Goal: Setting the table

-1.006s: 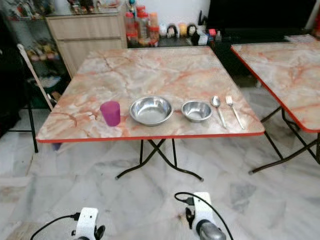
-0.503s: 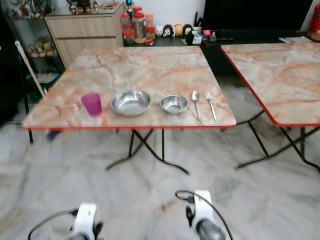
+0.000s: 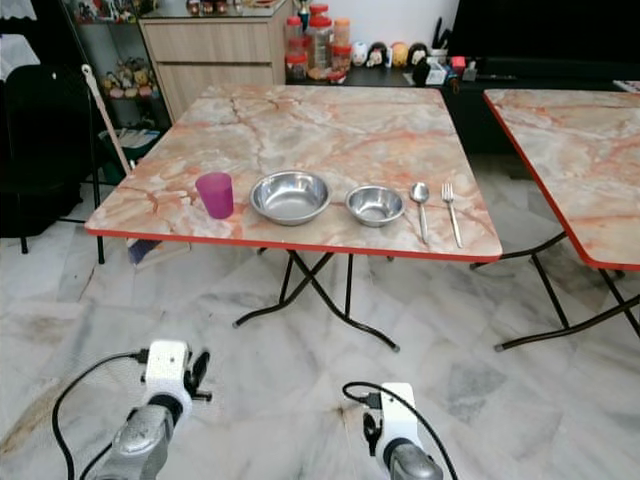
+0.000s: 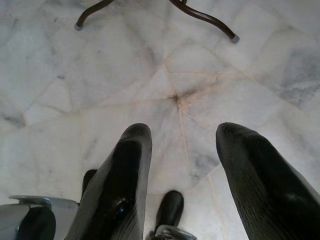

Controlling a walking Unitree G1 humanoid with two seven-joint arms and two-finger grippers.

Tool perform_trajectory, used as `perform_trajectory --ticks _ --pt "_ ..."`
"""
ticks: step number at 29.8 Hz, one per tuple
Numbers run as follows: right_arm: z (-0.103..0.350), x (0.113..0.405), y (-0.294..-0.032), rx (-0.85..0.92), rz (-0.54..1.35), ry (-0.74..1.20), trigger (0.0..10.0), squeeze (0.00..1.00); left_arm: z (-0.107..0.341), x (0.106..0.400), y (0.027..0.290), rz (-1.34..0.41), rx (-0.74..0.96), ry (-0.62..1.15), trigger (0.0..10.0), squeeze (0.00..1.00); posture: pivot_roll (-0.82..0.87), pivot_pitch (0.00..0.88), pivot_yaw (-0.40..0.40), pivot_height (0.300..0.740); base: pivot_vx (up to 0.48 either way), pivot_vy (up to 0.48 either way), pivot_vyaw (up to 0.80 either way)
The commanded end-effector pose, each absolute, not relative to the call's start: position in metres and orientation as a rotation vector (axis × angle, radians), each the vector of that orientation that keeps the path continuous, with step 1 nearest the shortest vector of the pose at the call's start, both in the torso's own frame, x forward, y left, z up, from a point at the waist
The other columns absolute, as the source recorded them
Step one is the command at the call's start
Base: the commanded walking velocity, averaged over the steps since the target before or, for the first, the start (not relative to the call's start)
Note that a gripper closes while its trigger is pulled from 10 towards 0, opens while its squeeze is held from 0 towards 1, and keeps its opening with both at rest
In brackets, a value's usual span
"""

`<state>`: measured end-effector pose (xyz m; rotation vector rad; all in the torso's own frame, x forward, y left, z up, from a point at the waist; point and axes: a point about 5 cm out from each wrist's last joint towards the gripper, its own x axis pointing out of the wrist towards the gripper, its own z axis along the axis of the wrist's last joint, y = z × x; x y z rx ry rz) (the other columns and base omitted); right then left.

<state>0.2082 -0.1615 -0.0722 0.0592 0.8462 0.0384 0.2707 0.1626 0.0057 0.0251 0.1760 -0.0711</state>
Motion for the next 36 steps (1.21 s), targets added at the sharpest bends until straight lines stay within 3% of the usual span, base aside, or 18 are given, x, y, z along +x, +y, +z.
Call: perform_trajectory --ticks 1,3,11,23,36 --pt "-0.069 0.213 -0.161 0.068 0.031 0.83 10.0 0.0 0.014 0.275 0.162 -0.072 0.015 0.12 10.0 0.0 0.13 0.0 -0.004 0.74 0.0 0.0 0.0" --pt "-0.069 0.214 -0.161 0.063 0.034 0.831 10.0 0.0 0.032 0.284 0.155 -0.075 -0.003 0.028 10.0 0.0 0.14 0.0 -0.005 0.74 0.0 0.0 0.0" --pt "-0.068 0.215 -0.16 0.055 0.044 0.83 10.0 0.0 0.053 0.298 0.14 -0.103 -0.042 -0.057 10.0 0.0 0.13 0.0 -0.014 0.74 0.0 0.0 0.0" --pt "-0.066 0.218 -0.165 0.049 0.028 0.82 10.0 0.0 0.068 0.308 0.13 -0.12 -0.072 -0.104 10.0 0.0 0.12 0.0 -0.015 0.74 0.471 0.0 0.0" --pt "-0.067 0.217 -0.163 0.04 0.033 0.829 10.0 0.0 0.085 0.315 0.145 -0.076 -0.073 -0.166 10.0 0.0 0.12 0.0 -0.018 0.74 0.48 0.0 0.0"
